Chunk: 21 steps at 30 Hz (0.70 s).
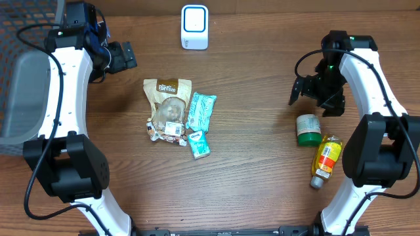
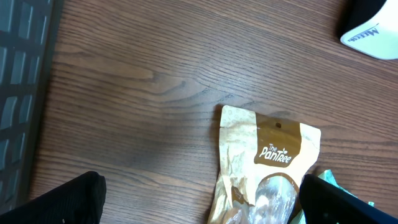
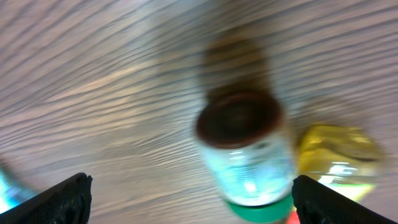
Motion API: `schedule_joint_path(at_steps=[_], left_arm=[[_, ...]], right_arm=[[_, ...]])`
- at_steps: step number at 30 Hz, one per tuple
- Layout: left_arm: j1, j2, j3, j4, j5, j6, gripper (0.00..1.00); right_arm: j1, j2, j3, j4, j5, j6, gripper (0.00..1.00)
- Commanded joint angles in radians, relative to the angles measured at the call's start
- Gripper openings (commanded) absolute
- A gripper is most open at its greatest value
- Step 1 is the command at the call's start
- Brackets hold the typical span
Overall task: Scan the item barcode
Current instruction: 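Open the right gripper and reach toward the Kleenex tissue pack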
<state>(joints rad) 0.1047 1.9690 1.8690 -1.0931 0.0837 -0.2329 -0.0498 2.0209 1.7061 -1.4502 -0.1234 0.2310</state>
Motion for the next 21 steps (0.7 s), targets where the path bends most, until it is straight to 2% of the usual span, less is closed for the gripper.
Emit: schedule_joint_path(at_steps=[1,6,12,21], left_arm=[[-0.007,-0.014,0.013,-0.002,0.011,0.016,1.00],[-0.007,-0.014,0.013,-0.002,0.011,0.016,1.00],[-0.007,-0.014,0.013,-0.002,0.011,0.016,1.00],[-0.007,-0.014,0.013,-0.002,0.010,0.016,1.00]], right_arm=[[0.036,-0.011,0.016,0.004,-0.205,-0.032,1.00],[0.134,-0.011,0.016,0.025,-0.264,-0.030,1.00],[0.321,-0.011,0.015,0.066,-0.264,-0.017,1.00],[0.596,-0.011,0.015,0.173,-0.259,0.109,1.00]])
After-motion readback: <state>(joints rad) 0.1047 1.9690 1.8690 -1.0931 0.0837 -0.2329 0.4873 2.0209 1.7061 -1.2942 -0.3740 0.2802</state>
